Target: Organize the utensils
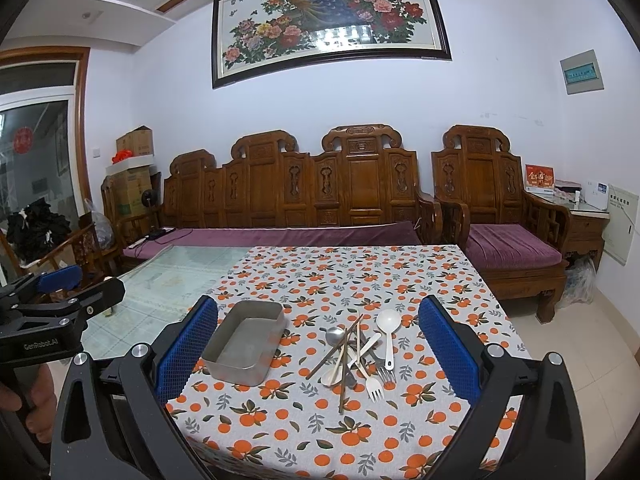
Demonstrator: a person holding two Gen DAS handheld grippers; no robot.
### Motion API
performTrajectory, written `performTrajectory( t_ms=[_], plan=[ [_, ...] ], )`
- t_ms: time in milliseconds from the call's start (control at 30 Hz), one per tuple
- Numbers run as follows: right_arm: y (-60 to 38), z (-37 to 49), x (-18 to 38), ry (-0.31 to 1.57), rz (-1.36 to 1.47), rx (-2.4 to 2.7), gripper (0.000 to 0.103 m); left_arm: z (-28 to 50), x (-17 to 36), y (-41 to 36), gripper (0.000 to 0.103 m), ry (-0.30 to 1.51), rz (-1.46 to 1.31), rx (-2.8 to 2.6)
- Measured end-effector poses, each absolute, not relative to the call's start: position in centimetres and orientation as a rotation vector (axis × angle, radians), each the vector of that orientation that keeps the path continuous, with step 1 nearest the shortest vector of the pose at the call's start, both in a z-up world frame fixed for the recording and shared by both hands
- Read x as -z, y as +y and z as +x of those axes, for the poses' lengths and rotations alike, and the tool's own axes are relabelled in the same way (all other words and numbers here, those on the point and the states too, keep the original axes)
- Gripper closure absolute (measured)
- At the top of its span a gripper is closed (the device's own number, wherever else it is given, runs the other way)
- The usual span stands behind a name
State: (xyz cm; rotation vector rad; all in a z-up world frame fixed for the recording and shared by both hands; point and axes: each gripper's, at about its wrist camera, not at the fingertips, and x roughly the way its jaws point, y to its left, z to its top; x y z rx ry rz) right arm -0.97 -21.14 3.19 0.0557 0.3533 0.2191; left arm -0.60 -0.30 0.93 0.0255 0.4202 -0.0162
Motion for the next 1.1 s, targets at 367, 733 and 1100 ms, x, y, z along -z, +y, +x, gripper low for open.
performTrajectory(
  t_ms=[367, 733, 1100],
  plan=[
    [-20.94, -1.13, -3.55, 0.352, 0.056, -0.222, 0.003, -0.53, -0.96, -0.36, 0.007, 0.422, 0.026, 0.015],
    [-20.93, -1.12, -3.46, 0.351, 0.055, -0.222, 0.003, -0.58, -0.87, -0.31, 0.007, 0.421, 0.024, 0.016],
    [-20.85, -1.18, -3.58, 0.351, 0.057, -0.223, 0.003, -0.49, -1.00, -0.60, 0.007, 0.416, 0.034, 0.011]
  ],
)
